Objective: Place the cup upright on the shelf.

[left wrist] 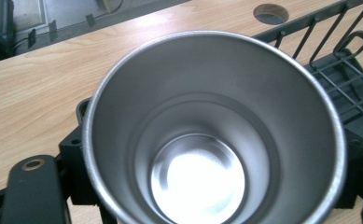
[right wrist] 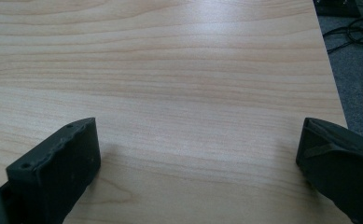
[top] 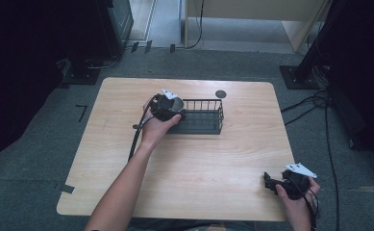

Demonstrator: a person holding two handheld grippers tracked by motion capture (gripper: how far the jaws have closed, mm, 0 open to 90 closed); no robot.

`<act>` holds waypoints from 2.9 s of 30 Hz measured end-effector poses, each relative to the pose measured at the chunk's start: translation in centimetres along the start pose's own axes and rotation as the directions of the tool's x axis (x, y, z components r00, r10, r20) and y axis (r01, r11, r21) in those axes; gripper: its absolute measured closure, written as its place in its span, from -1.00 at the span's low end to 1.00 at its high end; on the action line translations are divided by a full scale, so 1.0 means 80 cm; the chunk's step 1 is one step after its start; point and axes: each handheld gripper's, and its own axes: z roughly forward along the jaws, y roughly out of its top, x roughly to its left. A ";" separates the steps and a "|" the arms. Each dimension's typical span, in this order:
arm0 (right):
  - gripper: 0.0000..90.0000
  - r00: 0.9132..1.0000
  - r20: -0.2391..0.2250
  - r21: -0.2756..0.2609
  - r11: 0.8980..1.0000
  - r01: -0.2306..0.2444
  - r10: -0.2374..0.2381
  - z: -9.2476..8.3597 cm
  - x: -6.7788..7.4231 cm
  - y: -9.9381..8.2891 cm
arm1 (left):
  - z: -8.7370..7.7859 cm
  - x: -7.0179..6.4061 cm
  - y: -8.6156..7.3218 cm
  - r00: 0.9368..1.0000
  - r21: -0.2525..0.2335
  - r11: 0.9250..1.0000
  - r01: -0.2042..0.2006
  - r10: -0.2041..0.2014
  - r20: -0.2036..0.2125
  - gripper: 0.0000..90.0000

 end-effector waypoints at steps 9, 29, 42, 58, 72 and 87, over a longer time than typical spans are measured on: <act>-1.00 1.000 0.000 0.000 1.000 0.000 0.000 0.000 0.000 0.000 | -0.013 0.006 0.006 1.000 -0.007 1.000 0.012 -0.012 0.018 -0.97; -1.00 1.000 0.000 0.000 1.000 0.000 0.000 0.000 0.000 0.000 | -0.083 0.031 -0.011 0.997 -0.111 0.991 0.071 -0.066 0.048 -1.00; -1.00 1.000 0.000 0.000 1.000 0.000 0.000 0.000 0.000 0.000 | -0.115 0.046 -0.044 0.995 -0.118 0.988 0.097 -0.094 0.031 -1.00; -1.00 1.000 0.000 0.000 1.000 0.000 0.000 0.000 0.000 0.000 | -0.144 0.078 -0.100 0.989 -0.090 0.985 0.145 -0.147 -0.013 -1.00; -1.00 1.000 0.000 0.000 1.000 0.000 0.000 0.000 0.000 0.000 | -0.159 0.099 -0.154 0.980 -0.078 0.979 0.191 -0.194 -0.036 -1.00; -1.00 1.000 0.000 0.000 1.000 0.000 0.000 0.000 0.000 0.000 | -0.163 0.117 -0.207 0.969 -0.044 0.970 0.239 -0.241 -0.050 -1.00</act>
